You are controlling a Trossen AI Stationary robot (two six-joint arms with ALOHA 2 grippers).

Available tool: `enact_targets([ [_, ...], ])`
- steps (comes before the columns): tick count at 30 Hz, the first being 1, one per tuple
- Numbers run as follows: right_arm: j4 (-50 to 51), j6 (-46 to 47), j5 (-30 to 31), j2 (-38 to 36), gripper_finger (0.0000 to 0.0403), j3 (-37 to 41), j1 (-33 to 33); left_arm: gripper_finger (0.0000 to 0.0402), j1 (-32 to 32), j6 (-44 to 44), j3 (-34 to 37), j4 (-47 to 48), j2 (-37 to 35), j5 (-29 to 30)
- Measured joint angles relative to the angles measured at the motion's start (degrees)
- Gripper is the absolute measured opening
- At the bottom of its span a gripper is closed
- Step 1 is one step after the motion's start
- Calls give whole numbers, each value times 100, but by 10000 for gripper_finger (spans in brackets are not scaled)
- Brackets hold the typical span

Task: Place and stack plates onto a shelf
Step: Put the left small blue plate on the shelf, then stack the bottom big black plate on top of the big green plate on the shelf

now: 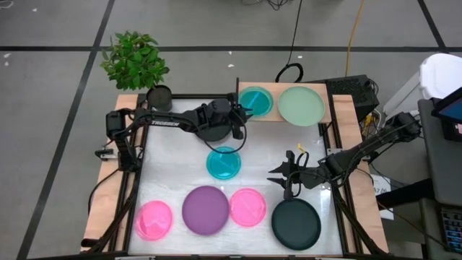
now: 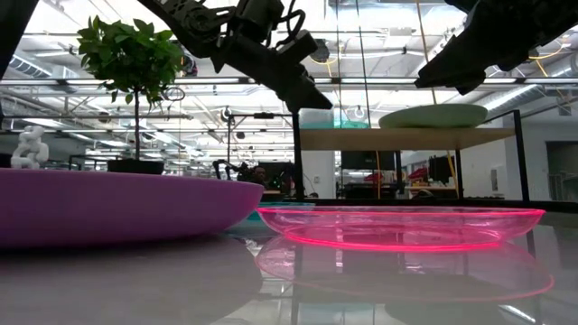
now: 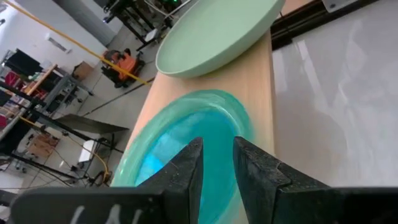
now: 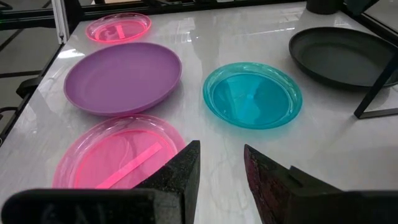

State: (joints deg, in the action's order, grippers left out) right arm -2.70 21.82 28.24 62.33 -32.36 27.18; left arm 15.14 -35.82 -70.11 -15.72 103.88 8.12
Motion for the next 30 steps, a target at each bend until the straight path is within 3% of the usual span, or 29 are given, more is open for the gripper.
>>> enact_targets([
  [10,127,64,-1,-1,109,0,0,95,-157,671,4,474,-303,15],
  [19,217,101,6,-1,109,-4,-4,95,-1013,1903,-7,3037,-2048,52],
  [24,169,158,19,-1,109,-4,-4,95,-1426,2801,128,4380,-2462,42],
  [30,161,317,-73,13,109,-5,-4,95,-1978,3592,938,4524,-2638,50],
])
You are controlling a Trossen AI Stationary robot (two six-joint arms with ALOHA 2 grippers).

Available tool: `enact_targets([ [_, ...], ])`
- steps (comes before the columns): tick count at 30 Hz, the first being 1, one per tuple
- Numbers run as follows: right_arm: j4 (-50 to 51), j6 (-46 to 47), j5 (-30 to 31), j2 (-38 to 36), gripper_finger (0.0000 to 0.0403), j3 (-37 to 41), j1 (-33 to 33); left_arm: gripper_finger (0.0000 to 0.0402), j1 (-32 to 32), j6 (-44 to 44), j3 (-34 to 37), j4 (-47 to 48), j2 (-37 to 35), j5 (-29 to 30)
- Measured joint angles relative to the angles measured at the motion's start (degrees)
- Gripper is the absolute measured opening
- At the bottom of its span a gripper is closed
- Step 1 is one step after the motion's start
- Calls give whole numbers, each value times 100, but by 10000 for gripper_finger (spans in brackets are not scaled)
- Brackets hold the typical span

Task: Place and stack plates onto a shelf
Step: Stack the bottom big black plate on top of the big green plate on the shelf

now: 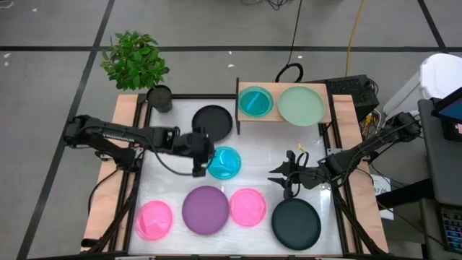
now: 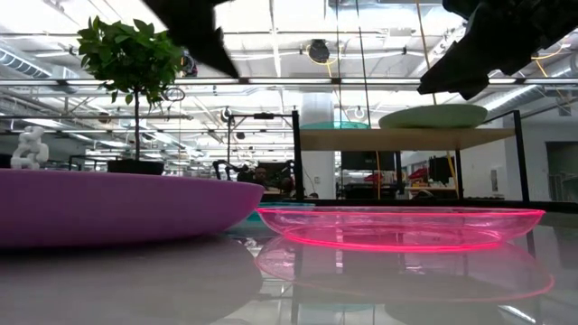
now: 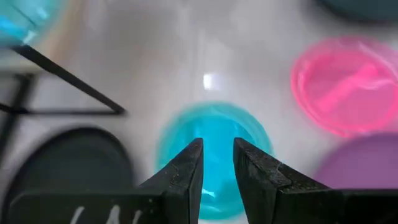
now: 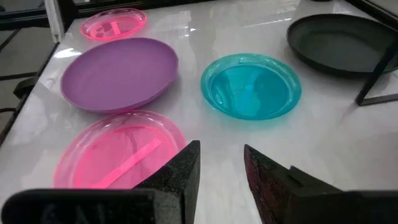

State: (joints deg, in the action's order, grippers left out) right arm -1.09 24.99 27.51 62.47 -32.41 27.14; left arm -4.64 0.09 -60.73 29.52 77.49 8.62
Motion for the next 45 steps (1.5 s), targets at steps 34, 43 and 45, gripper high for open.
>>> enact_targets([
  [34,3418,4169,-2623,2937,109,-3554,2787,95,-2570,1849,1067,-1610,0,678],
  [43,3390,4551,-2635,3295,96,-3562,3376,95,-2667,2061,1067,-1658,7,702],
  [45,3393,4541,-2636,3354,94,-3562,3438,95,-2667,2109,1067,-1660,7,703],
])
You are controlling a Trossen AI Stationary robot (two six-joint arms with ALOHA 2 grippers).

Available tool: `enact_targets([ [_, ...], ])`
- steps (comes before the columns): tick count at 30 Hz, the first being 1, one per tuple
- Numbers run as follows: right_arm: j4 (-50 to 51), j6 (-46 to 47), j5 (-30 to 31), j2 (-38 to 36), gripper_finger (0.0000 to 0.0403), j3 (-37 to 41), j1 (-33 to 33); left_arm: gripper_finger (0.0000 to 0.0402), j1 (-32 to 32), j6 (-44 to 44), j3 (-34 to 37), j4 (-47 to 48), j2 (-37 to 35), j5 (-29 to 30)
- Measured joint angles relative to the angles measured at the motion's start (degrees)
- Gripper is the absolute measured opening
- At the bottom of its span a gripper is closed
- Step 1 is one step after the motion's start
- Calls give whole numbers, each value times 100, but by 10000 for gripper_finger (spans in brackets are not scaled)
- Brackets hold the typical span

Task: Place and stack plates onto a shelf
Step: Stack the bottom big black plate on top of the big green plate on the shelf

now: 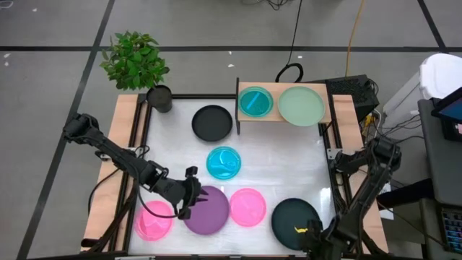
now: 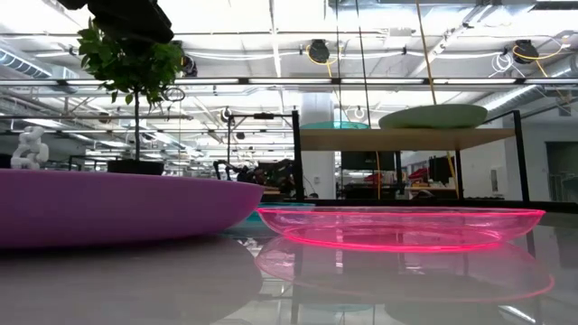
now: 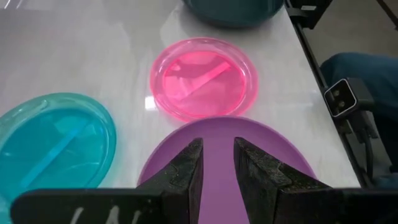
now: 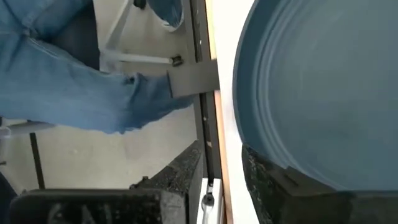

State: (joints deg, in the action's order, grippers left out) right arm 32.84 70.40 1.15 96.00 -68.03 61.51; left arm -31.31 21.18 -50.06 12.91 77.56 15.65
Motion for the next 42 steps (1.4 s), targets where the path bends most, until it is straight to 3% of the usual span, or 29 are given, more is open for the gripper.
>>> enact_targets([
  [14,85,-1189,325,107,95,106,44,95,4,-108,2,-271,4,-1],
  [31,-502,-1570,156,105,93,706,42,95,15,-499,1,-248,4,-2],
  [34,-478,-1710,155,105,80,734,42,95,15,-498,2,-248,4,18],
  [39,-483,-2114,193,92,20,730,42,95,33,-504,2,-245,4,92],
  [42,-463,-2225,221,85,10,727,42,95,84,-567,0,-247,4,95],
])
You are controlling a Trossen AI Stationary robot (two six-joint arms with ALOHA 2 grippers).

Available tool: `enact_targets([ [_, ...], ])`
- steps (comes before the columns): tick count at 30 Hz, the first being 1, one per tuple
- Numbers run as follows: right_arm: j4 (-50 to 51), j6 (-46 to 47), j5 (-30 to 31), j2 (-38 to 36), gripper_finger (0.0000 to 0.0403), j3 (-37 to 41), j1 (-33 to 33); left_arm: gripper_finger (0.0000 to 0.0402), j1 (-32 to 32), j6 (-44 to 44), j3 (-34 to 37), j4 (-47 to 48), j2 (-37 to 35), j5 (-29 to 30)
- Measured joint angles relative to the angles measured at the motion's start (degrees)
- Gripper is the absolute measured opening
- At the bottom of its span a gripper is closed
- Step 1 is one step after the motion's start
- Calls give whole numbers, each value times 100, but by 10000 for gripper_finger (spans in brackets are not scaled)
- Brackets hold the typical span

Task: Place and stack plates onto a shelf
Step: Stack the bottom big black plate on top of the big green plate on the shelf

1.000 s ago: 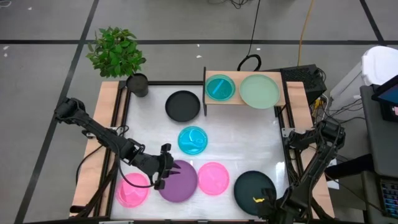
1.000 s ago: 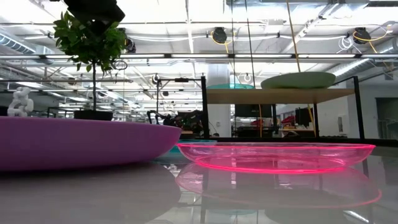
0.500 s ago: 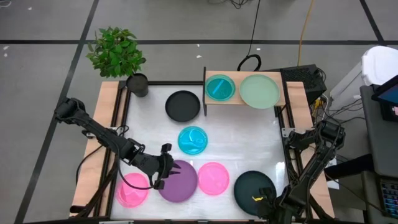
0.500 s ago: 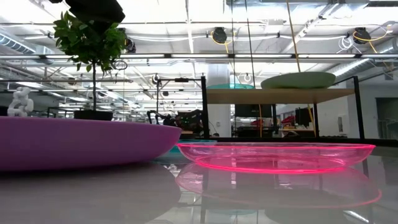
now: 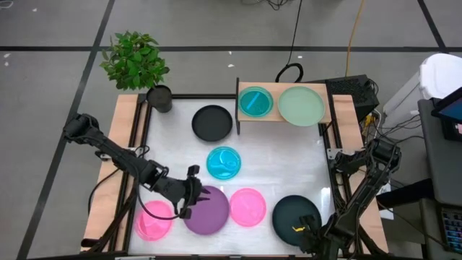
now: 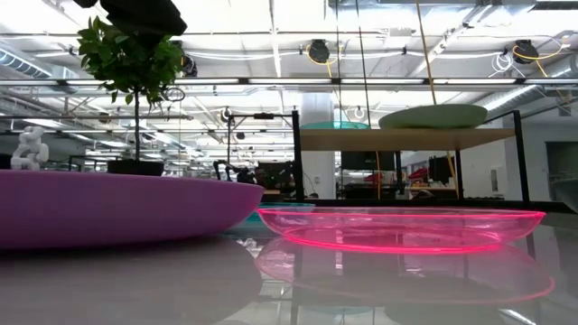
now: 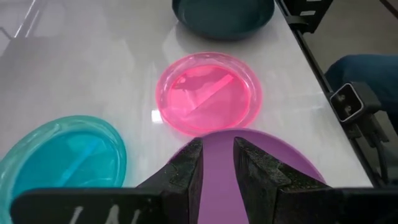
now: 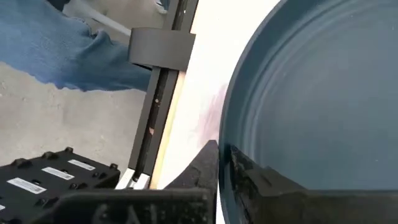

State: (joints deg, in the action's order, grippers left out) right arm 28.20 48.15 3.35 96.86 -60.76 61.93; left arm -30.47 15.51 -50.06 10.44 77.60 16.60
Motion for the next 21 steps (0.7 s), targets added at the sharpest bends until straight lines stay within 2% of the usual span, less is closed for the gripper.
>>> enact_targets([
  [5,570,20,-4,0,6,-151,-9,95,172,-50,0,2,0,8],
  [15,2713,67,278,15,0,-780,-178,95,556,-337,2,64,0,11],
  [21,3649,38,557,15,0,-1078,-428,95,613,-336,0,333,0,13],
])
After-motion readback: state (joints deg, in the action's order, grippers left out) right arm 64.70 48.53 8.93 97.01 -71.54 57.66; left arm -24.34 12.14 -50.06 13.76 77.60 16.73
